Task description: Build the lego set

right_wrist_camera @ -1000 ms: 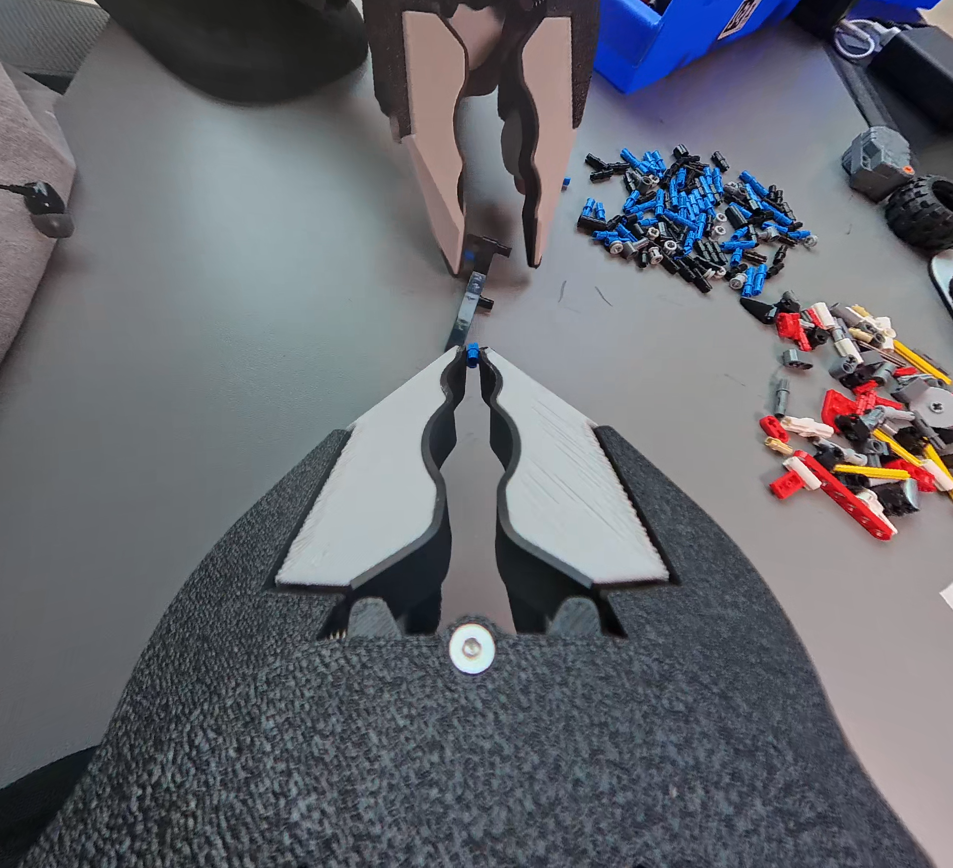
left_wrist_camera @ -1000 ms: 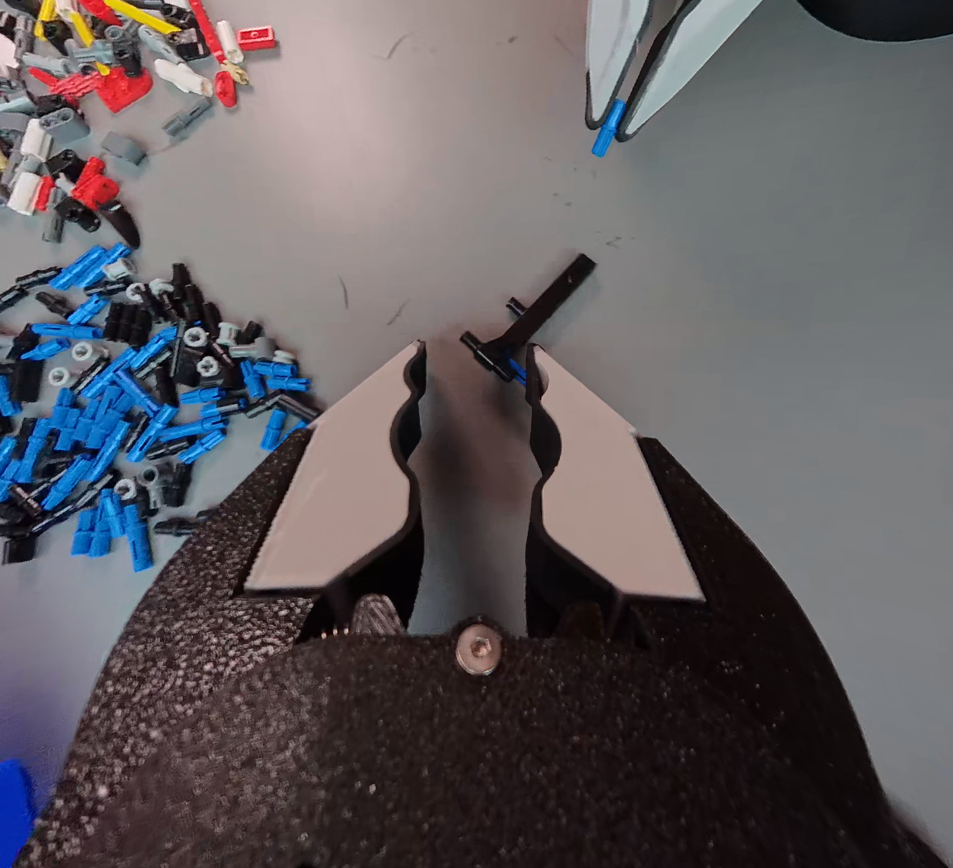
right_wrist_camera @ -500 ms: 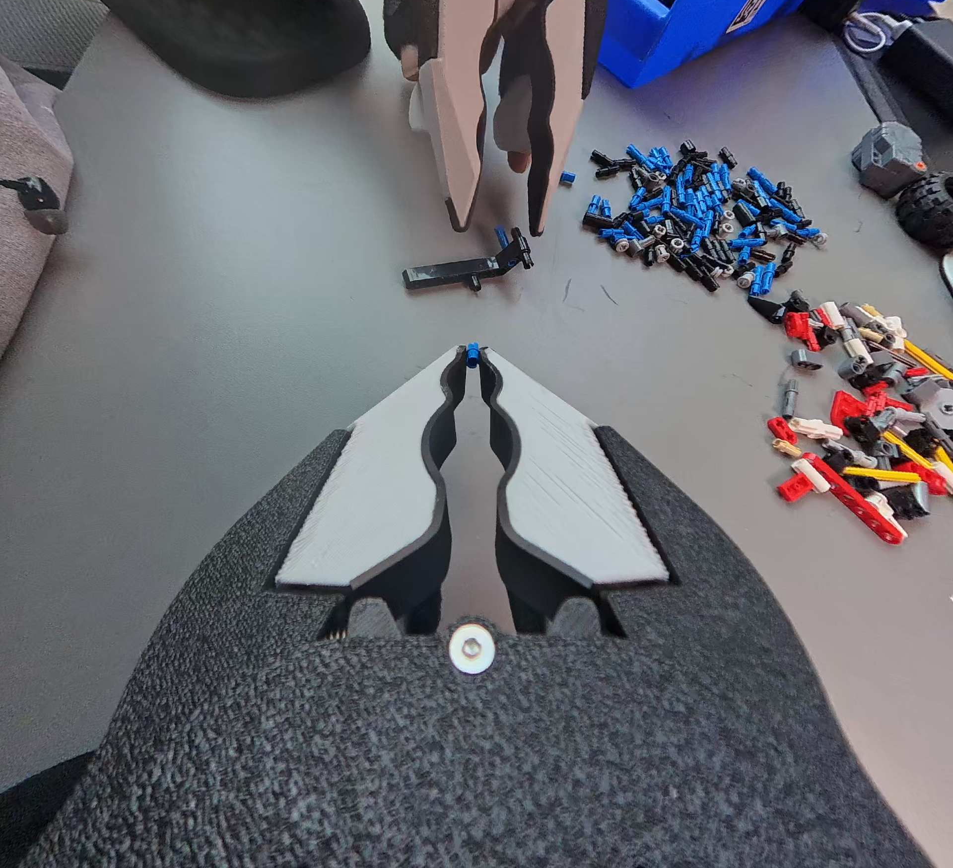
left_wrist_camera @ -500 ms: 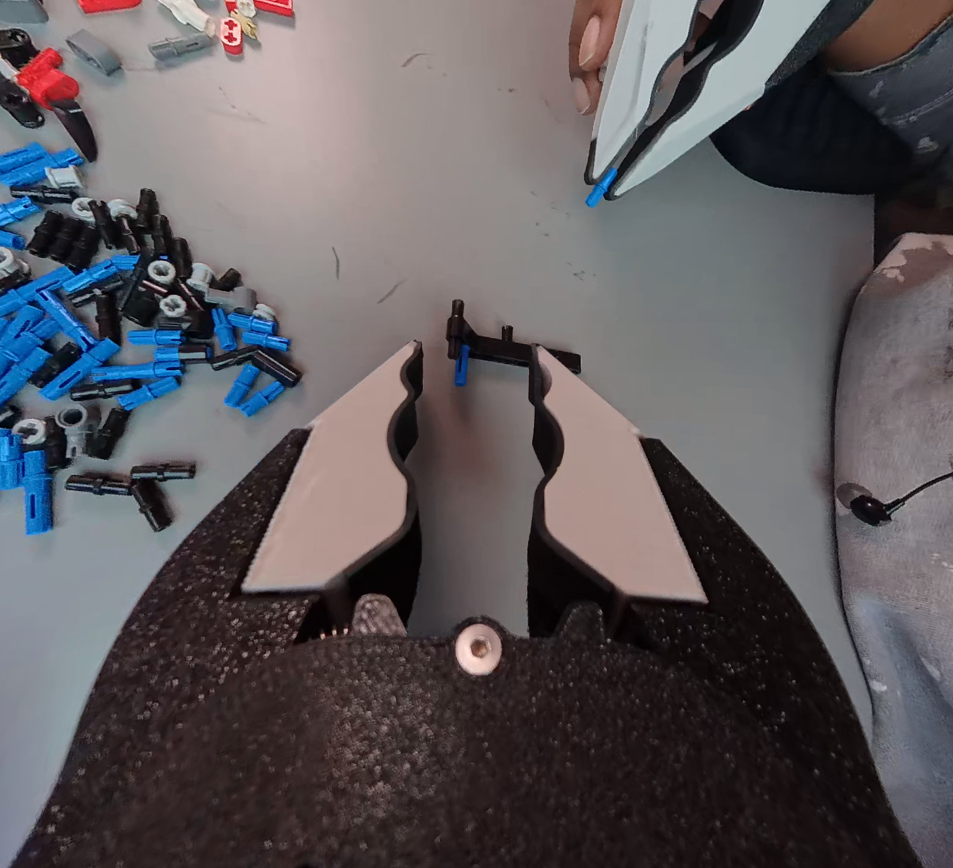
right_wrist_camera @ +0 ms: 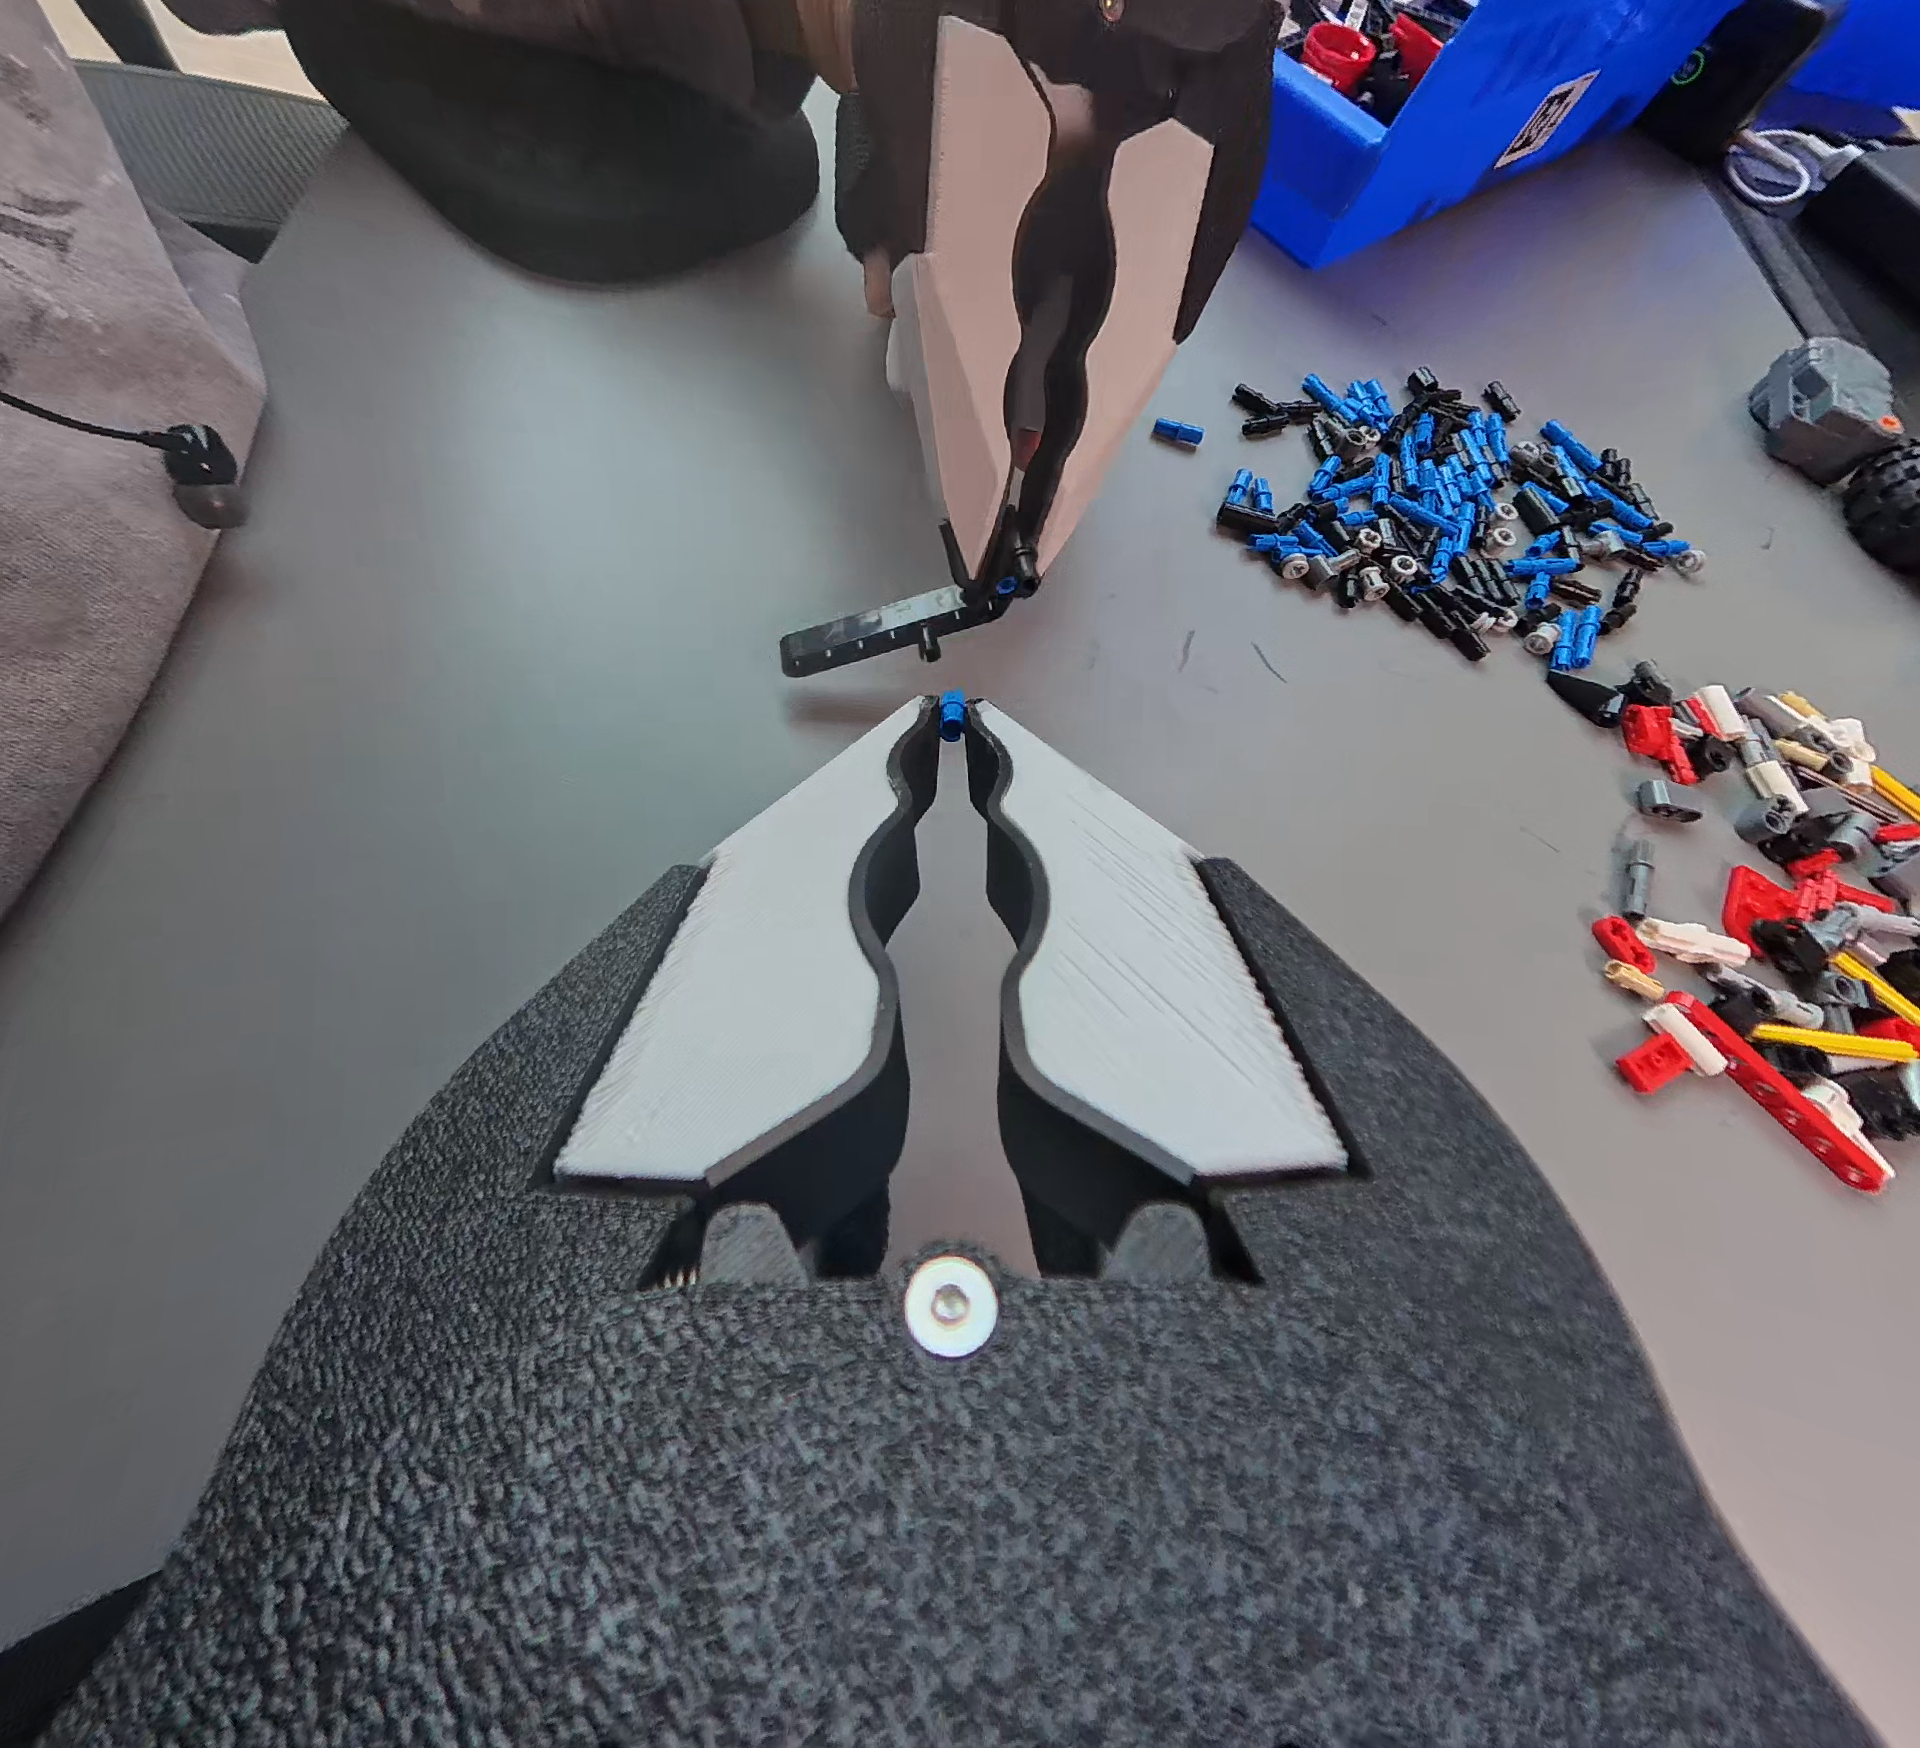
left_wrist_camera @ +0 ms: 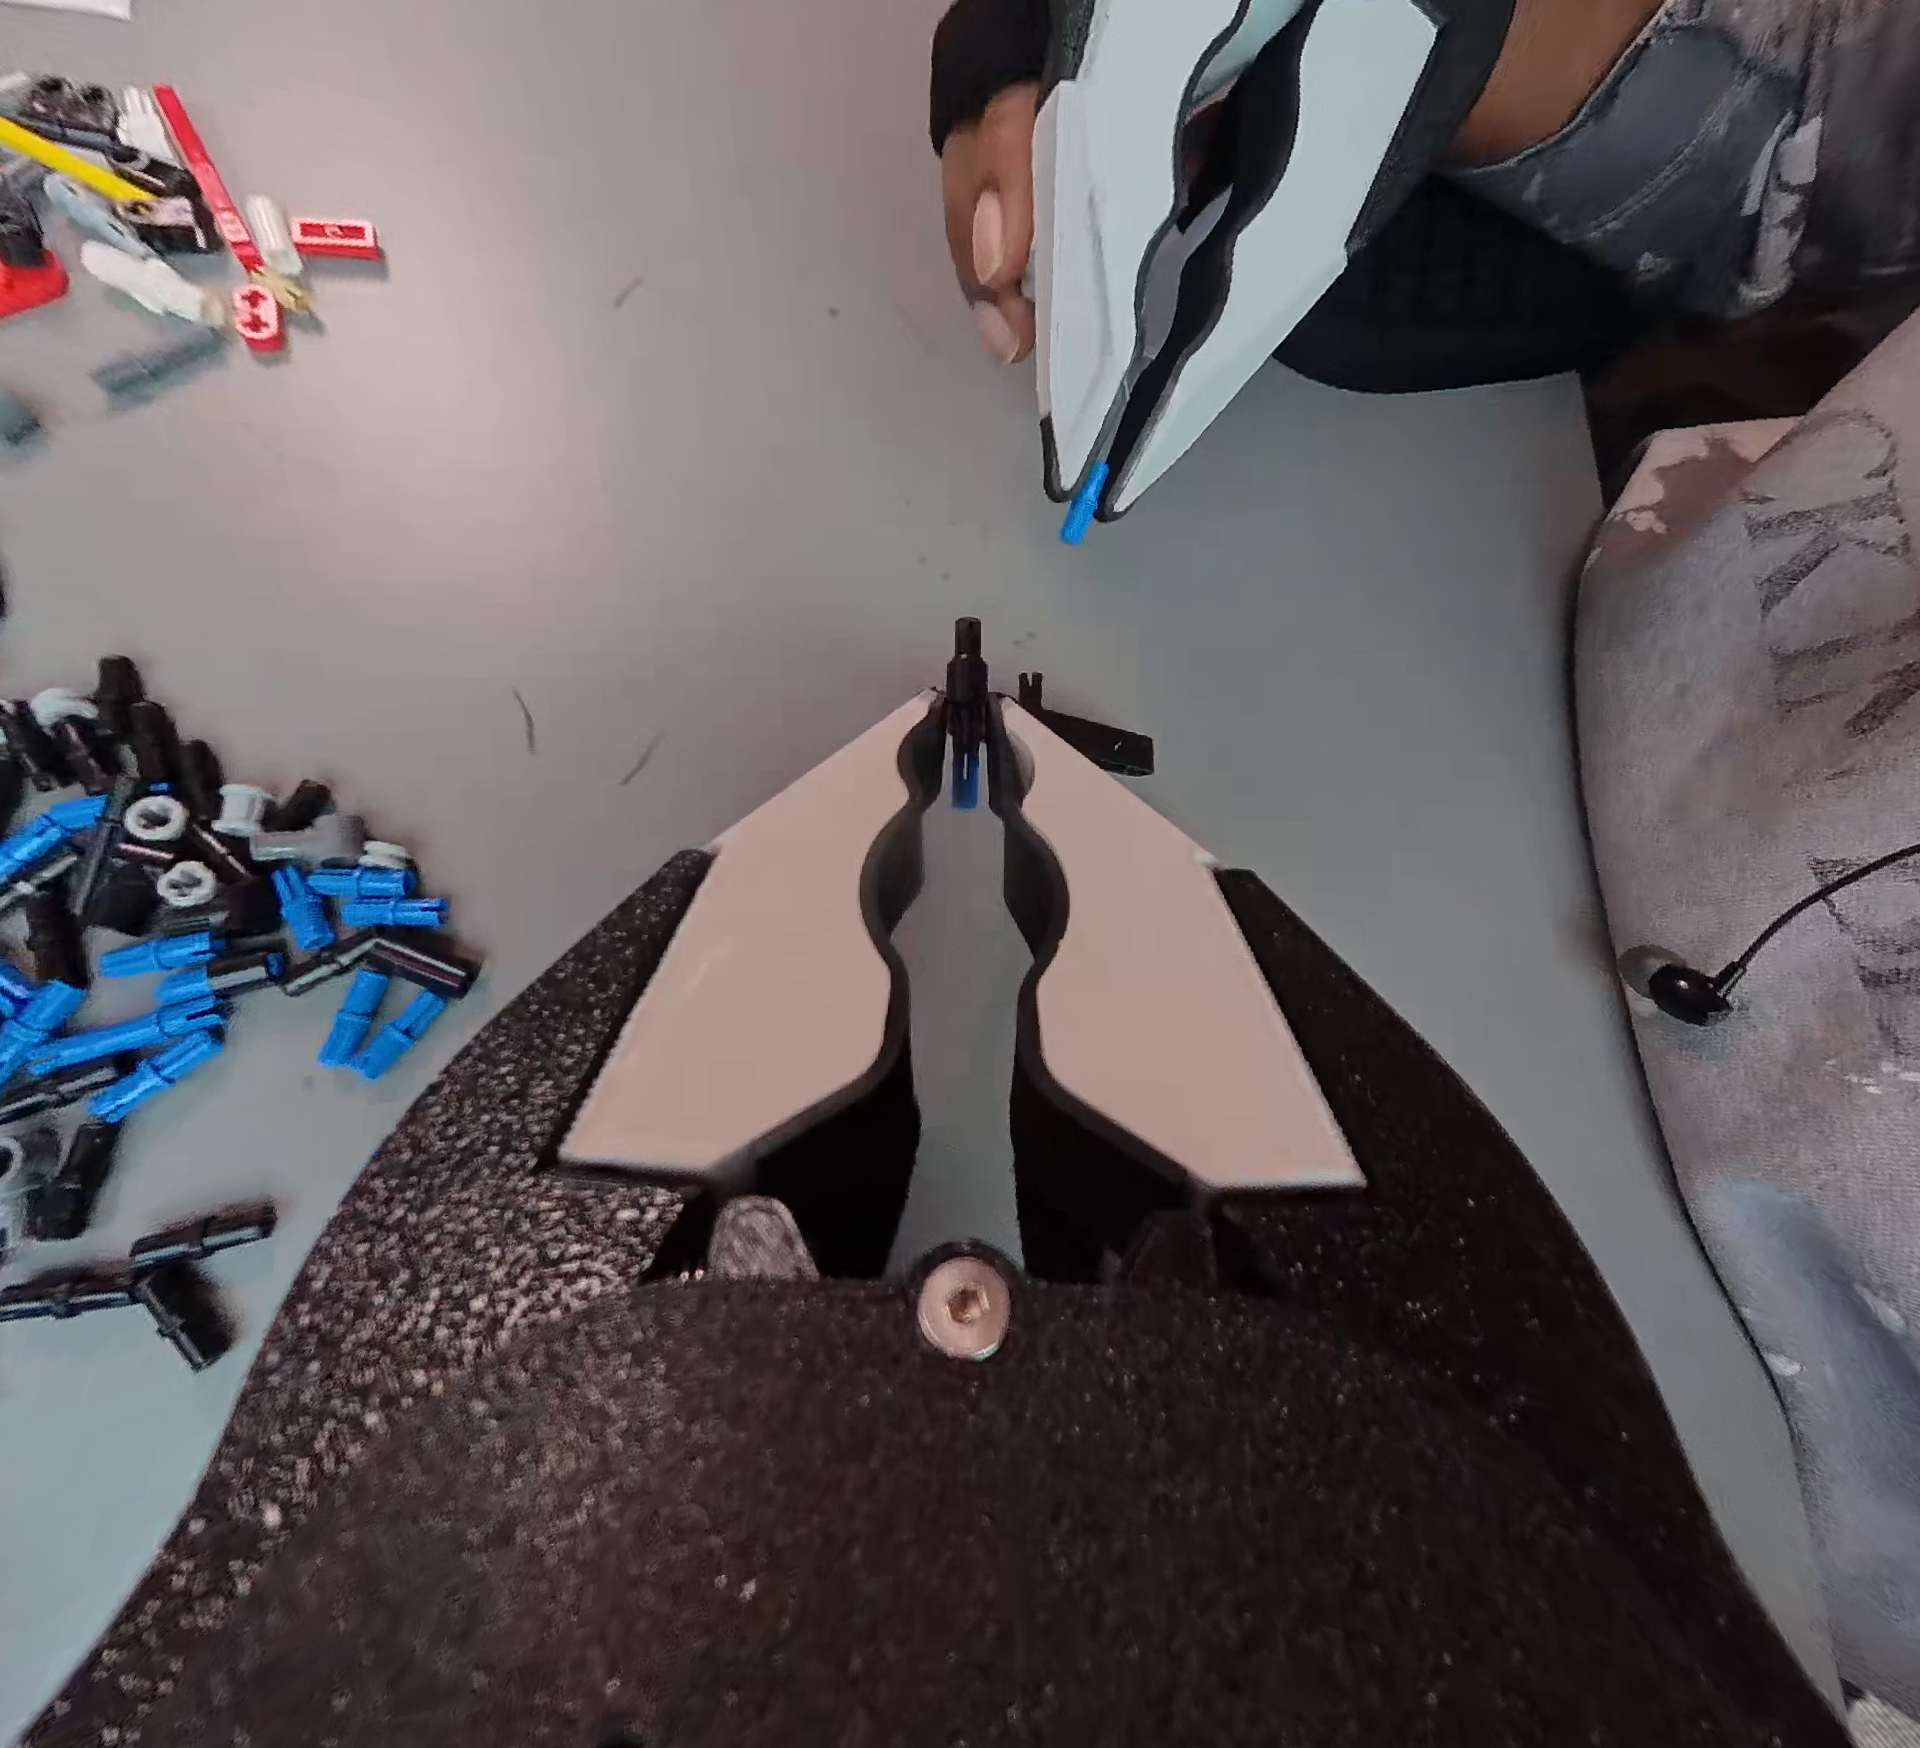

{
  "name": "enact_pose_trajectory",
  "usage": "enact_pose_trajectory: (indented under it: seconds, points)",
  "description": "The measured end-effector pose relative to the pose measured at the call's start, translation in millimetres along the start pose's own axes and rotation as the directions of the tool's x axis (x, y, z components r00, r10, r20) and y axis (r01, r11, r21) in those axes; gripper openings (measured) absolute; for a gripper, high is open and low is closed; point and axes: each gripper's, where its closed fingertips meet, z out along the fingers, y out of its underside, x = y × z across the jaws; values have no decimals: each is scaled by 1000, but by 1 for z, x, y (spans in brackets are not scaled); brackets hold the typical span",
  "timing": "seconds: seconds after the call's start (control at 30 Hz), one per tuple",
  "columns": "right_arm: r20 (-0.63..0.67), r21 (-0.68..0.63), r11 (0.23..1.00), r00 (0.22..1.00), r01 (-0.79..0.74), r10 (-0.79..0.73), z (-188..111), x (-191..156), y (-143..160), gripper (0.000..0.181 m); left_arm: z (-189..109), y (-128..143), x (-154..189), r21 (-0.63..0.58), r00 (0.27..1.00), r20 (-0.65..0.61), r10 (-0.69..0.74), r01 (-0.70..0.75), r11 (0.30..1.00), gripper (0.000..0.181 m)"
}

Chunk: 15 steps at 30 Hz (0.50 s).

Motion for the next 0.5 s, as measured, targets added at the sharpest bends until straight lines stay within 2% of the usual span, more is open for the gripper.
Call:
enact_pose_trajectory:
  seconds: [0.03,0.23,0.5]
  points:
    - [3,8,1000,1000,-2,2,0,-1,-2,5,-2,-4,-2,25,1000,17,18,-18,1000,6]
    - [20,87,995,999,-41,40,-7,0,-15,5,-20,-34,11,237,998,-49,25,-12,971,6]
    - [26,111,994,1000,-18,16,-6,-5,-24,4,-30,-40,12,301,998,-65,23,-2,954,6]
